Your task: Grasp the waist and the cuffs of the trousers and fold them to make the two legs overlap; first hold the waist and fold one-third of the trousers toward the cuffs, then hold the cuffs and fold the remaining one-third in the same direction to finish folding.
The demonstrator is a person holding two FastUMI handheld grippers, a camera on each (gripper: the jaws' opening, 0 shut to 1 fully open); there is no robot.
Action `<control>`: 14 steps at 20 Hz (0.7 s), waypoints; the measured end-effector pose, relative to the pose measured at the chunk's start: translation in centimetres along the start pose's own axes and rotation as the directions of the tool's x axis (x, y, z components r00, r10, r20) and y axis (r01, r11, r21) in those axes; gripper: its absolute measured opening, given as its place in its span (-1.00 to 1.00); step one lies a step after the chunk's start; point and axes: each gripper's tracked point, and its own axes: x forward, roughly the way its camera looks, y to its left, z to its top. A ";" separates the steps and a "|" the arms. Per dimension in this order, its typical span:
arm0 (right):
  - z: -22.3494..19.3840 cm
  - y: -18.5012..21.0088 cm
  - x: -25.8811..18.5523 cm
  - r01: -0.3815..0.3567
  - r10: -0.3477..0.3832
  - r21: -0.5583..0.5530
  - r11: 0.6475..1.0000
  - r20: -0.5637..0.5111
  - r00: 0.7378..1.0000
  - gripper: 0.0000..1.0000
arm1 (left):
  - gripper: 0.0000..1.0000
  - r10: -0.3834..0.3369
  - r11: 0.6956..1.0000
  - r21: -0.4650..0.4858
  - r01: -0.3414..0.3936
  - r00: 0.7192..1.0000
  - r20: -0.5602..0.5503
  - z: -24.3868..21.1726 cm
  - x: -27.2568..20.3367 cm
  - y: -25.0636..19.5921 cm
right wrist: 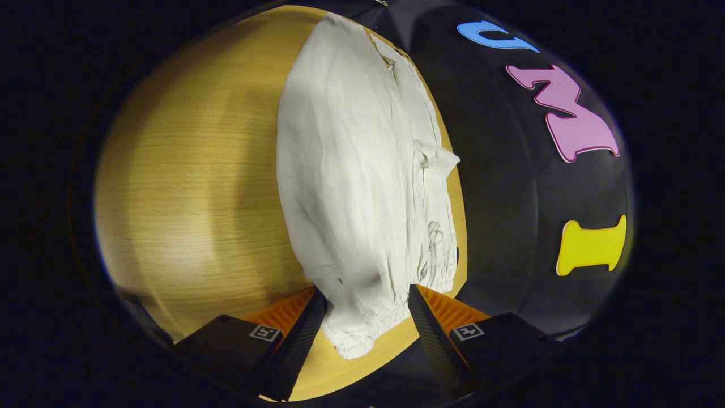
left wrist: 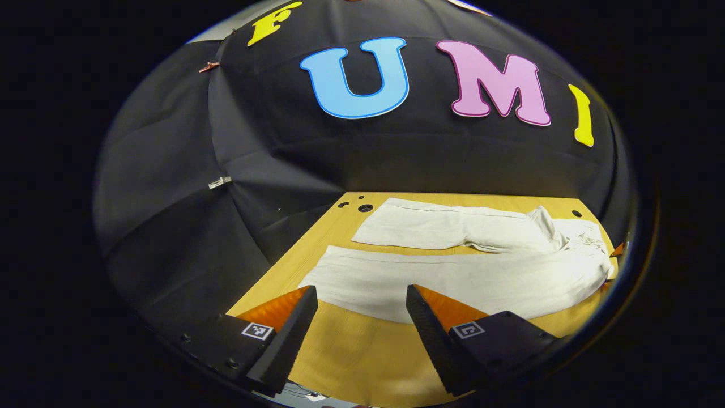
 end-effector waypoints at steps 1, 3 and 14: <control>0.1 -0.4 0.5 0.019 -0.019 -0.016 1.000 -0.006 1.000 0.86 | 0.97 0.019 1.000 0.011 -0.019 1.000 -0.002 -0.2 0.2 0.5; 0.1 0.0 1.5 0.006 -0.006 -0.011 1.000 -0.027 1.000 0.80 | 0.98 0.050 0.998 0.035 -0.050 0.999 -0.010 -0.7 0.5 1.4; -0.7 1.2 2.3 -0.125 0.140 0.187 0.974 -0.068 0.988 -0.89 | 0.92 -0.021 0.891 0.453 0.026 1.000 -0.017 -4.0 5.3 4.8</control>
